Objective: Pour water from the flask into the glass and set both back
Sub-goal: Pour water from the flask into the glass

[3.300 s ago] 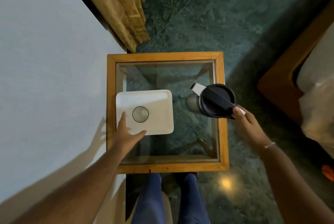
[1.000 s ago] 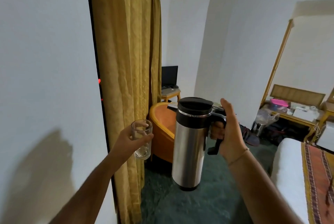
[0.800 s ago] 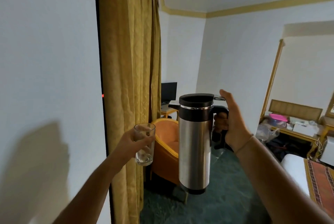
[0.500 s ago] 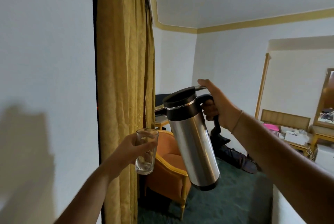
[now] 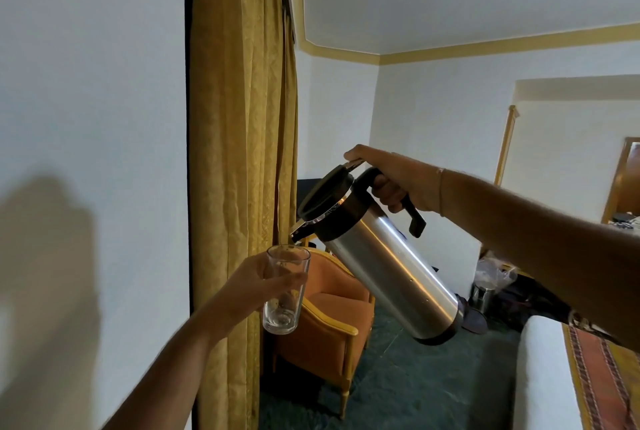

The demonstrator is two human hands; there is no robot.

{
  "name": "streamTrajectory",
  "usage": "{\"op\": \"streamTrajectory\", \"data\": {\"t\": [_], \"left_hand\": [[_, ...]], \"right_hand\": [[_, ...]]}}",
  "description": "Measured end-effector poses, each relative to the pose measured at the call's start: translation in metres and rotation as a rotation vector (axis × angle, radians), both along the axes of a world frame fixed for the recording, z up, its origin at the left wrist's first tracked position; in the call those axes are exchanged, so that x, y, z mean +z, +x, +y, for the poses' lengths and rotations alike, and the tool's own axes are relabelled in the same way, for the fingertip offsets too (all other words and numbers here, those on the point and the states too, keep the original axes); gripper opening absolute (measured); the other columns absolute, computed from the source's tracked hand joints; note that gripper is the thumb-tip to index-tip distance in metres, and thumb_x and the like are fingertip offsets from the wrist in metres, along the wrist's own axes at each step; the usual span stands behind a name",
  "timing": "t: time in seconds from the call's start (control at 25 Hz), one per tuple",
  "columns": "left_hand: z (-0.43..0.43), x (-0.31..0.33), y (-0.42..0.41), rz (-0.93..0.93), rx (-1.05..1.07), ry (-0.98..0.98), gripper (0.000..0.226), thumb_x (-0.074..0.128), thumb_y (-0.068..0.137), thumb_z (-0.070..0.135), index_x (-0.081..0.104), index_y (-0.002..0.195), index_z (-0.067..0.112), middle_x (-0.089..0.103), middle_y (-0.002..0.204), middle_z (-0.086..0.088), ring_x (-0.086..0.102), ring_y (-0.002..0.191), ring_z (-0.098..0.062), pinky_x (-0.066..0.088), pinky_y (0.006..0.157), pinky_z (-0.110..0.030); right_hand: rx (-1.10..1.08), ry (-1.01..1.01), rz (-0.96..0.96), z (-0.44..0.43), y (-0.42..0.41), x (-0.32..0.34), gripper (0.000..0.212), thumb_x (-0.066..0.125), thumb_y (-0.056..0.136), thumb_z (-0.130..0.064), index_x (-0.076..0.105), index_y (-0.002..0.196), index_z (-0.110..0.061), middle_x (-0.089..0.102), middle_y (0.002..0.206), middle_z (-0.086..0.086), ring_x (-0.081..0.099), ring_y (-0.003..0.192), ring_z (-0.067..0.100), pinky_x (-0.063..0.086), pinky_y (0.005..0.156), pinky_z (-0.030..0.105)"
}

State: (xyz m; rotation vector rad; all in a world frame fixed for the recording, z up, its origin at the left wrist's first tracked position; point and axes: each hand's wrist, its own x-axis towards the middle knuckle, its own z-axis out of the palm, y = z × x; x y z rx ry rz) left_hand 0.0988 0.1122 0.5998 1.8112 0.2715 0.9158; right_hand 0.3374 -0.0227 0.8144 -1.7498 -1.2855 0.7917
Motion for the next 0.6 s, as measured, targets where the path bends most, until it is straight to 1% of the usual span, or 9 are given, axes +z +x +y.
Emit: {"op": "streamTrajectory", "data": {"t": [0.12,0.28,0.44,0.52,0.6], "left_hand": [[0.003,-0.003,0.000,0.013,-0.002,0.004,0.045,0.096,0.071,0.063,0.081,0.106,0.038,0.087,0.091,-0.009,0.085,0.074,-0.021,0.067,0.069,-0.027],[0.007,-0.009,0.002,0.040,-0.026,0.010,0.048,0.095,0.074,0.060,0.079,0.112,0.036,0.087,0.097,-0.009,0.086,0.075,-0.022,0.068,0.068,-0.028],[0.011,-0.011,0.003,0.064,-0.034,0.011,0.051,0.094,0.073,0.064,0.077,0.116,0.043,0.087,0.099,-0.014,0.087,0.077,-0.024,0.067,0.066,-0.026],[0.010,-0.011,0.004,0.061,-0.023,0.003,0.050,0.093,0.072,0.066,0.076,0.115,0.047,0.088,0.098,-0.016,0.088,0.078,-0.023,0.067,0.066,-0.024],[0.005,-0.013,0.004,0.071,-0.008,-0.004,0.046,0.091,0.074,0.067,0.074,0.115,0.052,0.088,0.099,-0.013,0.088,0.081,-0.024,0.067,0.067,-0.023]], "right_hand": [[0.016,-0.059,-0.067,0.006,-0.005,0.000,0.057,0.075,0.073,-0.066,0.051,0.040,-0.026,0.036,0.046,-0.007,0.025,0.040,0.011,0.028,0.040,0.022],[0.038,-0.080,-0.137,0.011,-0.010,0.004,0.057,0.073,0.078,-0.063,0.044,0.044,-0.027,0.034,0.046,-0.007,0.024,0.040,0.012,0.029,0.041,0.023],[0.077,-0.114,-0.183,0.012,-0.019,0.016,0.059,0.067,0.087,-0.059,0.045,0.043,-0.026,0.035,0.044,-0.007,0.025,0.039,0.011,0.028,0.043,0.022],[0.083,-0.130,-0.222,0.013,-0.023,0.021,0.058,0.068,0.086,-0.059,0.046,0.043,-0.025,0.036,0.045,-0.006,0.025,0.040,0.011,0.026,0.047,0.022],[0.080,-0.155,-0.277,0.016,-0.028,0.026,0.056,0.069,0.083,-0.059,0.048,0.043,-0.024,0.036,0.045,-0.006,0.025,0.040,0.011,0.026,0.048,0.023]]}}
